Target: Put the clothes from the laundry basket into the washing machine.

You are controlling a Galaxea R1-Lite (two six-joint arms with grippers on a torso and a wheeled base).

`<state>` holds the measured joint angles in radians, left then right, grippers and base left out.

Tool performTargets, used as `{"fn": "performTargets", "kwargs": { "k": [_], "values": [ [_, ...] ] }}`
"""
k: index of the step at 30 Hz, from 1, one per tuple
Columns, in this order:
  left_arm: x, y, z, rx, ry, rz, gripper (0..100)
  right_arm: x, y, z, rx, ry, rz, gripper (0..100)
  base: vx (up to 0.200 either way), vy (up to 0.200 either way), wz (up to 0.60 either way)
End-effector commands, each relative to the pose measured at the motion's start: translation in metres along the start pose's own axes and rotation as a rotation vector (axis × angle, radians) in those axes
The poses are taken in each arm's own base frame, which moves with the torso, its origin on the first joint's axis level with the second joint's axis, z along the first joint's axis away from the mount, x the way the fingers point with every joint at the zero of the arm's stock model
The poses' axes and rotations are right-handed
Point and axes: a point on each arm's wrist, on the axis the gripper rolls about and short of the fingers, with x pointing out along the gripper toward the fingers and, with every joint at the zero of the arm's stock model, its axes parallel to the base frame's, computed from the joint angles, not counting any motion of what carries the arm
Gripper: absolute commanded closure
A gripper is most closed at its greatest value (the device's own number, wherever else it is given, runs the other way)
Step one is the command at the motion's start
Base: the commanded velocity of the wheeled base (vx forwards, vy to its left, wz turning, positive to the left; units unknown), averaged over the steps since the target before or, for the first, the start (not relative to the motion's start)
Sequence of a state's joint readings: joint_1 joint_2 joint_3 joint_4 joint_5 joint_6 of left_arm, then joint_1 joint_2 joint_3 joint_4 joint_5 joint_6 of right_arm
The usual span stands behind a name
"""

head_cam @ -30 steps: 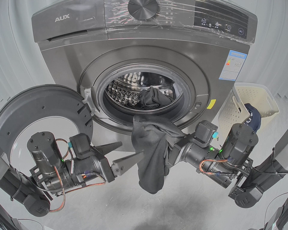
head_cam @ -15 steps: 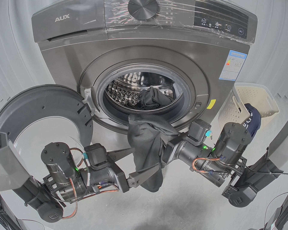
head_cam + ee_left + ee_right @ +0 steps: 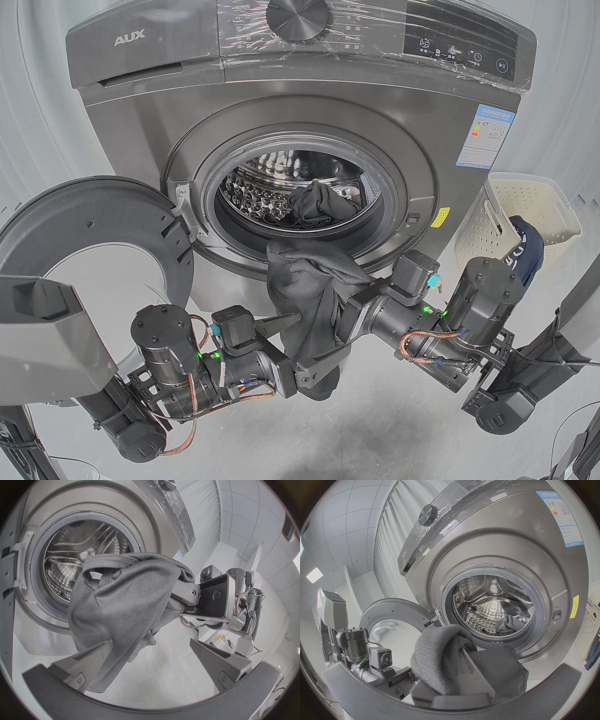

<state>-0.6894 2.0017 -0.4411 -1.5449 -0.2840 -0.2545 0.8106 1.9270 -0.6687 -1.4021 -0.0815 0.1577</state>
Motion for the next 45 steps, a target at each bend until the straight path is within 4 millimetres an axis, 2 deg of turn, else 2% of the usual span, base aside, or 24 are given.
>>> {"fn": "performTargets", "kwargs": {
  "k": [1,6,9,14,25,31,42,43,45],
  "values": [
    [0.003,-0.004,-0.004,-0.005,0.011,-0.015,0,0.000,0.000,0.001,0.001,-0.002,0.001,100,0.000,0.000,0.00],
    [-0.001,-0.016,-0.002,-0.024,0.014,-0.046,0,-0.001,0.000,0.000,0.000,0.001,-0.001,100,0.000,0.000,0.00],
    [-0.010,-0.026,0.006,-0.032,0.002,-0.067,0,0.000,-0.003,0.000,-0.001,0.000,-0.008,100,0.000,0.000,0.00],
    [-0.014,-0.028,0.009,-0.057,0.010,-0.068,0,0.000,-0.003,-0.001,-0.001,0.003,-0.010,100,0.000,0.000,0.00],
    [0.008,-0.011,-0.007,-0.066,0.022,-0.045,0,0.000,0.000,-0.001,0.000,0.004,-0.003,100,0.000,0.000,0.00],
    [0.010,0.003,-0.009,-0.060,0.018,0.000,0,-0.001,0.000,-0.001,0.000,0.004,-0.003,100,0.000,0.000,0.00],
    [0.019,0.009,-0.011,-0.055,0.012,0.009,0,-0.001,0.000,-0.002,0.002,0.006,0.000,100,0.000,0.000,0.00],
    [0.021,0.010,-0.012,-0.053,0.010,0.010,100,-0.001,0.001,-0.002,0.000,0.006,0.002,100,0.000,0.000,0.00],
    [0.023,0.014,-0.012,-0.046,0.008,0.019,100,-0.001,0.001,-0.002,0.002,0.006,0.002,100,0.000,0.000,0.00]
  ]
}}
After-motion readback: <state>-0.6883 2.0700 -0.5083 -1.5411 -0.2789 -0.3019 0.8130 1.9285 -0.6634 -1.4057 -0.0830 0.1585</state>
